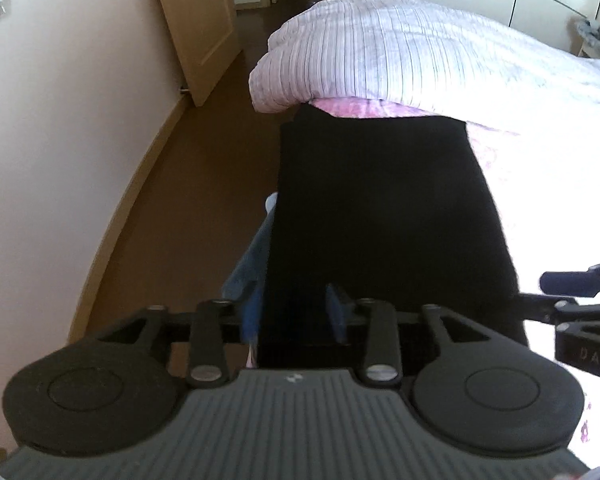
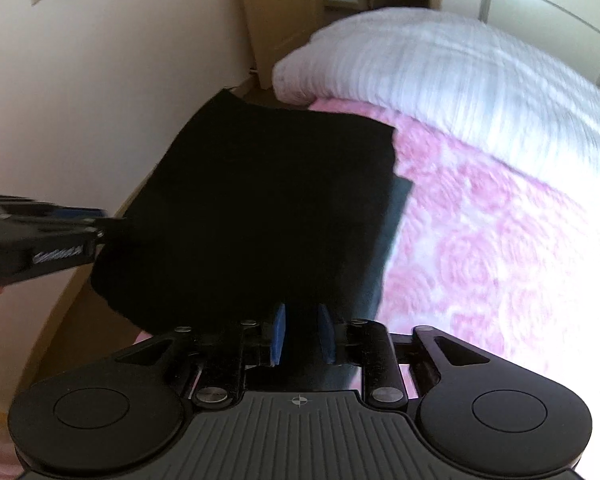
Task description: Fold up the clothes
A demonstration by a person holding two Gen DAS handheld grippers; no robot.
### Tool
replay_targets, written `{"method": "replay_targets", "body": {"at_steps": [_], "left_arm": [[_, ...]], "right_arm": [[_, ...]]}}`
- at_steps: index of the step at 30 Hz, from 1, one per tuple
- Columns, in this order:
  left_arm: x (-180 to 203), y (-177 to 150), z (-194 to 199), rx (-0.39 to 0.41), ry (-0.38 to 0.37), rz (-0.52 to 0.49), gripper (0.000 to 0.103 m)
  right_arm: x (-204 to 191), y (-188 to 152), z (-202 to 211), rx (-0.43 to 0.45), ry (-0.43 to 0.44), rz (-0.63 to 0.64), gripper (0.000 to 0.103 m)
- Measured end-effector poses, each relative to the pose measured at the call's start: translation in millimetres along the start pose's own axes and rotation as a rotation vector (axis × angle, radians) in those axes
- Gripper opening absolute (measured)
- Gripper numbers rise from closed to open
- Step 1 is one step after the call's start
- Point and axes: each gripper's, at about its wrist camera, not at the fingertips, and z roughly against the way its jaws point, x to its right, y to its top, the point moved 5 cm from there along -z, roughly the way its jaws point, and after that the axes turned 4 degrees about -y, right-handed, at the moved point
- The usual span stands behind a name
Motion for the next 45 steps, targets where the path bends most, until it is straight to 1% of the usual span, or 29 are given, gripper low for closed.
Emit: {"method": "replay_targets", "body": {"at_steps": [1, 3, 6, 9, 11, 12, 14, 15, 17, 19, 22, 24, 28, 30, 32, 33, 36, 39, 45], "left_arm": [[2.5, -3.9, 6.7, -0.006, 0.0, 0.007, 0.034], [7.9, -11.8, 18.5, -0.014, -0.001, 0.019, 0.034], [18.2, -23.5, 39.4, -0.004, 0.002, 0.032, 0.034], [27.4, -33.1, 60.0, 0.017, 0.019, 0.045, 0.037], [32.0, -37.2, 76.1, 0.042, 0.046, 0.065, 0.047], [34.4, -38.5, 84.0, 0.057, 0.062, 0.077, 0.051], [39.9, -38.4, 100.3, 0.094, 0.107, 0.092, 0.07], [42.7, -38.1, 108.8, 0.118, 0.129, 0.095, 0.072], [46.5, -37.7, 125.1, 0.17, 0.154, 0.109, 0.072], [48.4, -37.7, 137.1, 0.192, 0.155, 0.135, 0.071], [50.8, -40.9, 147.7, 0.176, 0.134, 0.176, 0.067], [53.0, -45.5, 151.9, 0.157, 0.136, 0.194, 0.066], [60.3, -55.8, 156.4, 0.141, 0.185, 0.225, 0.066], [66.6, -61.4, 157.9, 0.13, 0.2, 0.246, 0.066], [75.5, -66.8, 161.2, 0.121, 0.218, 0.267, 0.066], [81.3, -69.1, 162.1, 0.116, 0.224, 0.278, 0.066], [102.2, -76.2, 164.5, 0.106, 0.249, 0.321, 0.066], [130.0, -84.4, 168.8, 0.096, 0.271, 0.362, 0.066], [204.4, -99.6, 180.6, 0.085, 0.293, 0.429, 0.066]], "right_arm": [[2.5, -3.4, 3.2, -0.007, -0.002, -0.009, 0.052], [5.2, -8.9, 9.7, -0.016, -0.001, -0.021, 0.06], [5.8, -19.3, 21.1, -0.019, -0.013, -0.041, 0.066], [6.1, -27.8, 36.5, 0.021, -0.051, -0.044, 0.069], [5.5, -33.1, 47.4, 0.026, -0.053, -0.043, 0.069], [5.1, -33.7, 53.8, 0.032, -0.051, -0.042, 0.069], [4.2, -38.8, 72.2, 0.049, -0.057, -0.034, 0.069], [3.7, -43.9, 84.8, 0.062, -0.067, -0.026, 0.069], [3.1, -44.4, 101.4, 0.084, -0.101, 0.006, 0.069], [1.3, -43.2, 112.1, 0.119, -0.113, 0.033, 0.069], [-4.2, -37.9, 121.0, 0.161, -0.098, 0.038, 0.069], [-4.0, -39.8, 125.3, 0.179, -0.086, 0.046, 0.069], [3.5, -46.4, 132.6, 0.167, -0.034, 0.051, 0.069], [14.0, -64.4, 149.7, 0.154, -0.022, 0.07, 0.069], [21.4, -76.8, 154.3, 0.135, -0.01, 0.089, 0.069], [26.4, -82.8, 156.9, 0.127, -0.001, 0.097, 0.069], [43.8, -86.0, 148.6, 0.095, 0.027, 0.115, 0.069], [65.5, -91.5, 145.0, 0.069, 0.052, 0.154, 0.069], [121.5, -102.3, 151.9, 0.033, 0.092, 0.222, 0.069]]}}
